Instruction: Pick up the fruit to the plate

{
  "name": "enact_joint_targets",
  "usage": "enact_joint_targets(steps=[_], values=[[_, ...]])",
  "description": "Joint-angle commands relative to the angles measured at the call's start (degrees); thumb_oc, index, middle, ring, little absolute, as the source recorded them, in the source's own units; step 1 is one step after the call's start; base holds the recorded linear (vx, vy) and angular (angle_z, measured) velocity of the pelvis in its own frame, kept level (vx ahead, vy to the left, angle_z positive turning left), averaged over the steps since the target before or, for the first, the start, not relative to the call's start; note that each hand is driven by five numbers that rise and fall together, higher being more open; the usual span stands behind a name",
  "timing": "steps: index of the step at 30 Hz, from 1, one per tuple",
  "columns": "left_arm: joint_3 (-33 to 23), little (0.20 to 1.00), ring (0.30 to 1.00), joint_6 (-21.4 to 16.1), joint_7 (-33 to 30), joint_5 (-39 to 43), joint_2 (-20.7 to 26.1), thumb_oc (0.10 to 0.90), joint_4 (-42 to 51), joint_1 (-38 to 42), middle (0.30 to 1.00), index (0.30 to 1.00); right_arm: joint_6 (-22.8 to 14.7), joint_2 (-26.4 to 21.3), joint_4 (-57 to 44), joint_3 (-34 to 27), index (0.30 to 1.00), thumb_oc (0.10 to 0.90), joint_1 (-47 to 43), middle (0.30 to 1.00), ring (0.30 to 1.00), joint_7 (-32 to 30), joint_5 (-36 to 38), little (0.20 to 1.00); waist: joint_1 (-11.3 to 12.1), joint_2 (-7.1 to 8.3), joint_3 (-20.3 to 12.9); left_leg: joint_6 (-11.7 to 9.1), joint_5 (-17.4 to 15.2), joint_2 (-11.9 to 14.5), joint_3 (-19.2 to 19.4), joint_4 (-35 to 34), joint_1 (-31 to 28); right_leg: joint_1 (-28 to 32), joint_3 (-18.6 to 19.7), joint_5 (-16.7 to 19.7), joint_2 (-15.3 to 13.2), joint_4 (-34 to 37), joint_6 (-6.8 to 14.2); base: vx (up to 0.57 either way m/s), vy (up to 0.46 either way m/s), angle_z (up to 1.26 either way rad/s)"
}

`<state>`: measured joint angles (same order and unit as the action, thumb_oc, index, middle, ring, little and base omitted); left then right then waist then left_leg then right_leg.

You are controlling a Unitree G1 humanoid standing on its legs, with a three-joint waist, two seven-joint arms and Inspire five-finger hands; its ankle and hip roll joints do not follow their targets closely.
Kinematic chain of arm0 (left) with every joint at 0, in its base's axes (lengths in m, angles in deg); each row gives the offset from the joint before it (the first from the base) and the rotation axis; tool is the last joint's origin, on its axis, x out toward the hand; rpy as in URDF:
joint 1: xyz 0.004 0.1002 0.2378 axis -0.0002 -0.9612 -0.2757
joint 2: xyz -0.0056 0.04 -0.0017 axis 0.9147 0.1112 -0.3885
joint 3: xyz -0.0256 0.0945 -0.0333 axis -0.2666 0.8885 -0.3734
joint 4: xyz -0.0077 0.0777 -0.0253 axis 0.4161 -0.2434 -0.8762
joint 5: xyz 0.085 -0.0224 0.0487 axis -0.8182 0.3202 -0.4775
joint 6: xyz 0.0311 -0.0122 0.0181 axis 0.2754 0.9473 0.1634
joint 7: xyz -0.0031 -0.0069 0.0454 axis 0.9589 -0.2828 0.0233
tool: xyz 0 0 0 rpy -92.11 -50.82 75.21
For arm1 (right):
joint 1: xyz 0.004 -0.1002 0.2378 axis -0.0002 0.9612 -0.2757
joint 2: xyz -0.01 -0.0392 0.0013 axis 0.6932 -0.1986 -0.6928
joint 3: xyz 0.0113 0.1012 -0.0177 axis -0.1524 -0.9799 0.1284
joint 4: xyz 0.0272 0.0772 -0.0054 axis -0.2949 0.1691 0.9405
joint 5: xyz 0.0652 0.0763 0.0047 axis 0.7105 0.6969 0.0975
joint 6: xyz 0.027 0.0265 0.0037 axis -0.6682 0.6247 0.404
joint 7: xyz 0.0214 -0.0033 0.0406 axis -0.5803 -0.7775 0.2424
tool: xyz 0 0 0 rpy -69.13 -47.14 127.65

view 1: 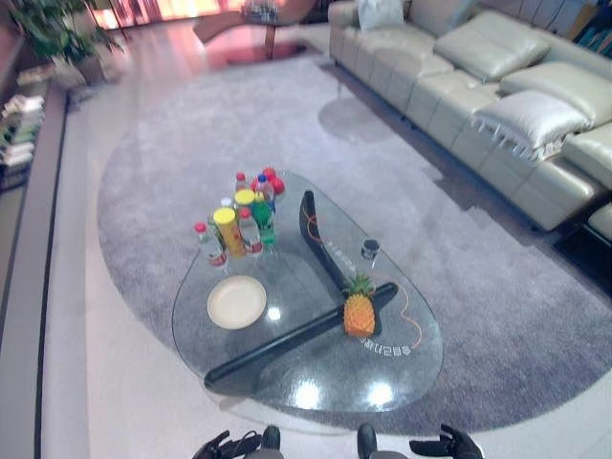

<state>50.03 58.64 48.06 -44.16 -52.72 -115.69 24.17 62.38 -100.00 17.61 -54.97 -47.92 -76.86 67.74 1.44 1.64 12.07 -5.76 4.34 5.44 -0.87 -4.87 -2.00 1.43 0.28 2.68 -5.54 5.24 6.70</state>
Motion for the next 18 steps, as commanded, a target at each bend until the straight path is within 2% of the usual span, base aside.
enact_joint_targets(steps=[1, 7, 10, 18], values=[[2.3, 0.9, 0.9, -1.4, -0.1, 0.8, 0.7, 0.8, -0.4, 2.7, 0.9, 0.9, -4.3, -3.3, -9.0, -1.2, 0.9, 0.8, -5.2, 0.9, 0.9, -4.0, 4.5, 0.9, 1.4, 1.35, 4.8, 4.3, -6.7, -6.5, -1.0, 5.1, 2.2, -2.5, -1.1, 0.1, 2.8, -4.0, -1.4, -0.02, -0.02, 0.05], [2.6, 0.9, 0.9, -3.0, 0.0, 1.4, 1.5, 0.8, 1.5, 1.2, 0.9, 0.9, -4.5, -4.9, -23.1, -0.8, 0.9, 0.8, -4.8, 0.9, 0.9, -8.1, 6.5, 0.9, 1.5, 1.43, 7.1, 4.6, -7.3, -7.5, -2.2, 8.1, 4.9, -4.0, -1.3, -0.4, 3.1, -5.7, -1.8, 0.0, -0.002, 0.03], [3.1, 0.9, 0.9, -2.6, 0.0, 2.0, 2.0, 0.8, 2.8, 1.2, 0.9, 0.9, -5.7, -6.3, -29.2, -0.7, 0.9, 0.8, -5.3, 0.9, 0.9, -10.0, 6.7, 0.9, 1.6, 1.3, 8.4, 4.9, -7.5, -8.0, -2.7, 9.4, 6.8, -5.5, -1.5, -0.7, 3.1, -6.7, -1.8, -0.01, 0.019, 0.15], [4.2, 0.9, 0.9, -3.9, 0.2, 4.3, 2.5, 0.8, 4.4, 1.7, 0.9, 0.9, -7.2, -10.0, -38.6, -2.0, 0.9, 0.8, -9.3, 0.9, 0.9, -12.8, 6.9, 0.9, 2.2, 0.96, 11.6, 5.3, -7.9, -8.7, -3.3, 13.3, 12.0, -9.3, -2.2, -1.0, 2.7, -8.9, -1.9, -0.04, 0.03, 0.06]])
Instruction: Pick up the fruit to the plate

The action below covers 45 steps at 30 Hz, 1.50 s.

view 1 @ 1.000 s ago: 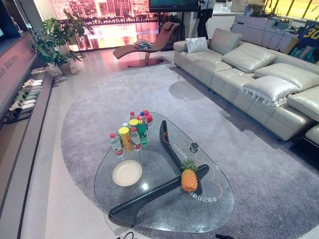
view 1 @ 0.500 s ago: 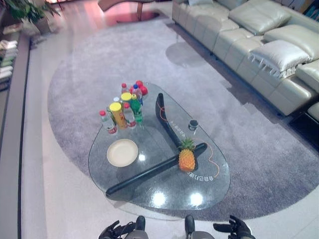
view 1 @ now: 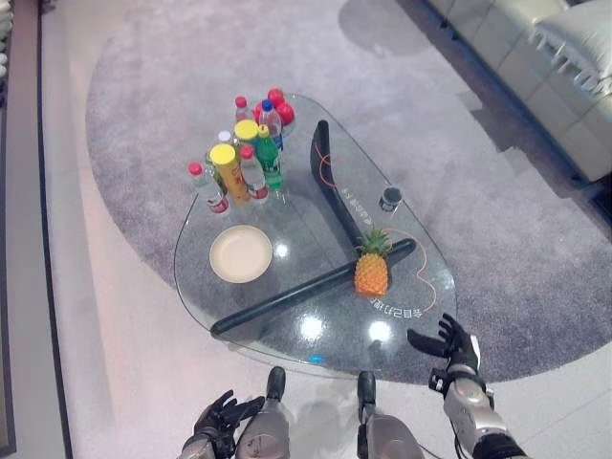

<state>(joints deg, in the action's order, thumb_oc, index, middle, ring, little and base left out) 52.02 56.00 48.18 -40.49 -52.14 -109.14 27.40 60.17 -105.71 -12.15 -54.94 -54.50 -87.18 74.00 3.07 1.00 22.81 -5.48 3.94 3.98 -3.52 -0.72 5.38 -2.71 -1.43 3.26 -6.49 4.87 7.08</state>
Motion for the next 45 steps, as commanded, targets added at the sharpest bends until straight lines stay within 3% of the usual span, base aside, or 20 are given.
enact_joint_targets(steps=[1, 11, 18, 29, 45], values=[[2.3, 0.9, 0.9, -1.4, -0.4, 0.9, 1.8, 0.8, -1.6, -1.5, 0.9, 0.9, -5.1, -4.6, -10.7, -2.4, 0.9, 0.8, -3.3, 0.9, 0.9, -2.5, 0.5, 0.9, 0.6, 1.56, 1.3, 5.1, -7.7, -7.4, -0.7, 9.9, 5.6, -5.9, -0.5, -1.7, 3.6, -9.0, -2.3, -0.05, 0.048, 0.06], [2.9, 0.9, 0.9, -0.3, -1.4, 3.0, 2.1, 0.8, 1.7, 0.1, 0.9, 0.9, -4.3, -4.6, -24.7, -2.5, 0.9, 0.8, -8.9, 0.9, 0.9, -4.6, -1.0, 0.9, 1.2, 2.77, 4.5, 5.5, -8.4, -8.0, -0.9, 15.1, 12.0, -11.0, -1.3, -1.9, 3.7, -11.9, -2.8, -0.04, 0.03, 0.01], [4.4, 0.9, 0.9, -0.5, -2.0, 5.6, 2.0, 0.8, 3.6, 1.1, 0.9, 0.9, -3.8, -3.7, -30.1, -1.5, 0.9, 0.8, -14.3, 0.9, 0.9, -7.9, -0.7, 0.9, 1.9, 2.76, 6.6, 5.6, -8.2, -8.4, -1.2, 16.3, 14.8, -14.1, -2.1, -2.0, 3.8, -13.6, -3.1, -0.03, 0.036, 0.04], [7.1, 0.9, 0.9, -0.5, -2.3, 8.0, 1.2, 0.8, 5.8, 1.9, 0.9, 0.9, 0.9, -4.5, -30.6, -0.2, 0.9, 0.8, -21.6, 0.9, 0.9, -15.5, -4.5, 0.9, 2.6, 1.69, 7.0, 5.9, -7.8, -9.4, -1.4, 18.0, 20.1, -19.5, -2.5, -1.8, 3.4, -15.0, -3.4, 0.0, 0.051, 0.03], [9.1, 0.9, 0.9, -1.5, -2.9, 10.8, 0.7, 0.8, 8.3, 2.4, 0.9, 0.9, 7.5, -5.3, -28.0, 2.7, 0.9, 0.8, -25.9, 0.9, 0.9, -25.3, -7.9, 0.9, 2.8, 1.55, 7.0, 6.4, -7.8, -10.0, -0.6, 19.5, 25.6, -25.4, -1.9, -0.9, 3.2, -16.5, -2.8, 0.0, 0.023, 0.0]])
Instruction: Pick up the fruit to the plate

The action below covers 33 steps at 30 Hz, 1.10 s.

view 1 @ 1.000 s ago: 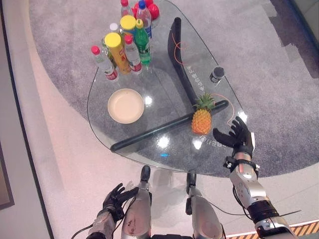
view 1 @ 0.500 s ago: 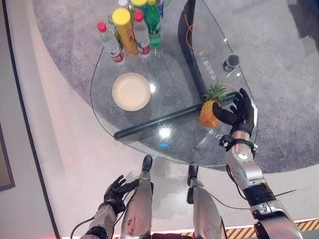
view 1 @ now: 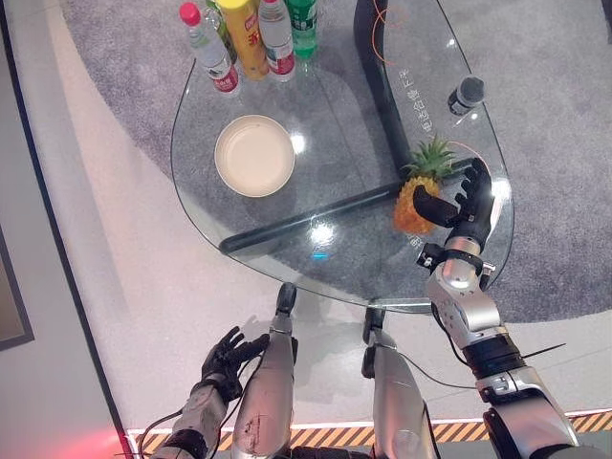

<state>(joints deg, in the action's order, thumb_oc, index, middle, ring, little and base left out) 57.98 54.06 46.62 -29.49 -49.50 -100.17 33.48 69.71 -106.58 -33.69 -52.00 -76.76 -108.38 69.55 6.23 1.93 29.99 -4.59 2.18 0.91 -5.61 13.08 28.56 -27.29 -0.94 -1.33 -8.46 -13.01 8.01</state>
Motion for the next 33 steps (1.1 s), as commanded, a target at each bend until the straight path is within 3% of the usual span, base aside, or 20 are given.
enact_joint_targets(steps=[1, 12, 33], values=[[3.3, 0.9, 0.9, 0.4, -1.4, 0.0, -2.0, 0.8, -0.4, -3.7, 0.9, 0.9, -1.7, -4.4, -6.2, -0.2, 0.9, 0.8, -3.9, 0.9, 0.9, -4.6, -3.2, 0.9, -0.4, 0.6, -0.2, 5.6, -6.0, -6.9, 1.5, 5.7, 2.7, -1.1, -2.4, 3.8, 5.1, 1.4, -3.7, 0.0, 0.0, 0.0], [4.2, 0.9, 0.9, 0.0, -1.8, 1.2, -2.1, 0.8, 0.7, -3.4, 0.9, 0.9, -2.6, -3.1, -3.9, 1.0, 0.9, 0.8, -6.1, 0.9, 0.9, -4.3, 2.4, 0.9, 0.1, 0.4, -0.2, 5.7, -5.7, -7.2, 1.5, 5.8, 4.6, -3.5, -2.7, 4.1, 4.9, 0.6, -3.4, 0.0, 0.0, 0.0], [6.6, 0.9, 0.9, 0.0, -2.1, 3.2, -1.6, 0.8, 1.9, -2.2, 0.9, 0.9, 4.0, -3.5, 10.1, 2.6, 0.9, 0.8, -12.5, 0.9, 0.9, -14.9, 7.1, 0.9, 1.5, -0.36, -0.2, 6.0, -5.1, -7.7, 1.2, 5.9, 7.3, -7.0, -3.7, 4.7, 4.5, -0.6, -2.9, 0.0, 0.0, 0.0]])
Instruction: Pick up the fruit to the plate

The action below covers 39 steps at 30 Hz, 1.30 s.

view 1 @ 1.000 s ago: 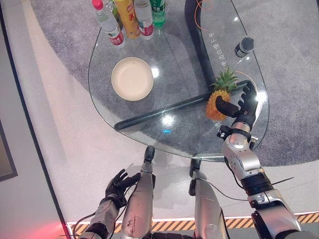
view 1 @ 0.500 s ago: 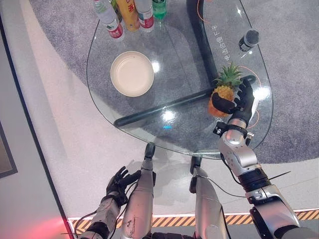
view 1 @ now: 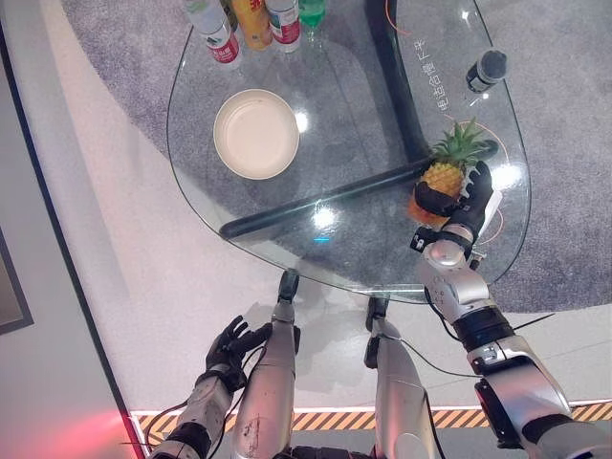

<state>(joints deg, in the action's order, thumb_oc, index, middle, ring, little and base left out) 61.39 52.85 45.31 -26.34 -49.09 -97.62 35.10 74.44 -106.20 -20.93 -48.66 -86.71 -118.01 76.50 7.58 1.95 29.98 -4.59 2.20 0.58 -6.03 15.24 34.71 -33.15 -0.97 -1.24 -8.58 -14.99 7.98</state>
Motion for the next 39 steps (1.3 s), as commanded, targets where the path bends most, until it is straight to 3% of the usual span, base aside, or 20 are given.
enact_joint_targets(steps=[1, 6, 16, 22, 27, 29, 30, 31, 32, 39], values=[[3.5, 0.9, 0.9, 1.2, -0.9, 0.1, -2.0, 0.8, -0.6, -4.0, 0.9, 0.9, -0.2, -3.8, -2.2, -0.7, 0.9, 0.8, -2.5, 0.9, 0.9, -6.1, 0.4, 0.9, 0.3, -0.45, -0.2, 6.1, -5.5, -7.2, 1.6, 3.8, 0.9, -0.9, -3.6, 4.4, 4.7, 1.3, -2.8, 0.0, 0.0, 0.0], [3.7, 0.9, 0.9, 1.0, -0.6, 0.7, -1.9, 0.8, -0.6, -3.5, 0.9, 0.9, 0.3, -3.8, 0.0, 0.2, 0.9, 0.8, -4.0, 0.9, 0.9, -6.5, 2.9, 0.9, 0.4, -0.54, -0.2, 6.1, -5.0, -7.5, 1.5, 3.5, 1.4, -1.5, -3.5, 4.8, 4.7, 1.6, -2.8, 0.0, 0.002, 0.01], [4.3, 0.9, 0.9, 1.1, -0.5, 1.4, -2.0, 0.8, 0.0, -3.7, 0.9, 0.9, -3.5, -2.9, 1.4, -0.2, 0.9, 0.8, -4.6, 0.9, 0.9, -4.7, 8.7, 0.9, 0.7, -1.2, -0.2, 6.1, -5.1, -7.5, 1.4, 3.4, 1.7, -2.2, -3.7, 4.7, 4.7, 1.1, -2.8, 0.0, 0.0, 0.0], [4.8, 0.9, 0.9, 0.7, -0.4, 1.6, -2.3, 0.8, 0.3, -4.0, 0.9, 0.9, -5.8, -3.1, 2.9, -0.8, 0.9, 0.8, -6.4, 0.9, 0.9, -2.0, 6.9, 0.9, 1.2, -1.7, -0.2, 6.0, -5.1, -7.7, 1.2, 3.4, 1.9, -2.6, -4.0, 4.7, 4.6, 1.0, -2.8, 0.0, 0.0, 0.0], [4.9, 0.9, 0.9, 1.3, -0.6, 1.7, -2.1, 0.8, 1.2, -4.1, 0.9, 0.9, -3.9, -4.1, 3.1, -0.3, 0.9, 0.8, -7.9, 0.9, 0.9, -0.5, 3.3, 0.9, 1.5, -1.84, -0.2, 6.0, -5.0, -7.9, 0.9, 3.5, 2.1, -2.9, -4.2, 4.6, 4.5, 0.7, -2.7, 0.0, 0.0, 0.0], [5.1, 0.9, 0.9, 1.4, -0.5, 2.0, -1.8, 0.8, 1.4, -4.0, 0.9, 0.9, -1.3, -5.0, 4.0, 0.3, 0.9, 0.8, -9.1, 0.9, 0.9, 0.6, 2.0, 0.9, 1.7, -1.87, -0.2, 6.0, -5.0, -7.8, 0.9, 3.6, 2.1, -2.9, -4.4, 4.6, 4.5, 0.6, -2.6, 0.0, 0.0, 0.0], [5.1, 0.9, 0.9, 1.3, -0.4, 2.0, -1.7, 0.8, 1.4, -4.1, 0.9, 0.9, -0.4, -5.3, 4.3, 0.6, 0.832, 0.72, -9.3, 0.832, 0.832, 1.1, 1.8, 0.82, 1.8, -1.87, -0.2, 6.0, -5.0, -7.9, 0.8, 3.6, 2.3, -3.0, -4.4, 4.6, 4.5, 0.6, -2.6, 0.0, 0.0, 0.0], [5.1, 0.9, 0.9, 1.3, -0.2, 2.1, -1.6, 0.8, 1.4, -4.0, 0.9, 0.9, 0.9, -5.7, 4.9, 1.0, 0.502, 0.336, -9.7, 0.502, 0.502, 1.4, 1.3, 0.436, 1.8, -1.85, -0.2, 6.0, -5.0, -7.9, 0.7, 3.6, 2.3, -3.2, -4.5, 4.6, 4.5, 0.4, -2.6, 0.0, 0.0, 0.0], [5.0, 0.9, 0.9, 1.2, 0.0, 2.1, -1.5, 0.8, 1.4, -4.1, 0.9, 0.9, 2.1, -6.1, 5.3, 1.4, 0.3, 0.1, -10.0, 0.3, 0.3, 1.8, 1.4, 0.2, 1.9, -1.8, -0.2, 6.0, -4.9, -7.9, 0.7, 3.6, 2.4, -3.2, -4.5, 4.6, 4.5, 0.4, -2.6, 0.0, 0.0, 0.0], [5.0, 0.9, 0.9, 0.9, 0.8, 2.5, -0.5, 0.8, 1.5, -4.5, 0.9, 0.9, 4.1, -8.2, 8.5, 3.1, 0.3, 0.1, -11.3, 0.3, 0.3, 3.9, 2.3, 0.2, 2.4, -1.69, -0.2, 6.0, -4.9, -7.9, 0.3, 3.8, 2.8, -3.6, -4.9, 4.4, 4.5, 0.0, -2.6, 0.0, 0.0, 0.0]])
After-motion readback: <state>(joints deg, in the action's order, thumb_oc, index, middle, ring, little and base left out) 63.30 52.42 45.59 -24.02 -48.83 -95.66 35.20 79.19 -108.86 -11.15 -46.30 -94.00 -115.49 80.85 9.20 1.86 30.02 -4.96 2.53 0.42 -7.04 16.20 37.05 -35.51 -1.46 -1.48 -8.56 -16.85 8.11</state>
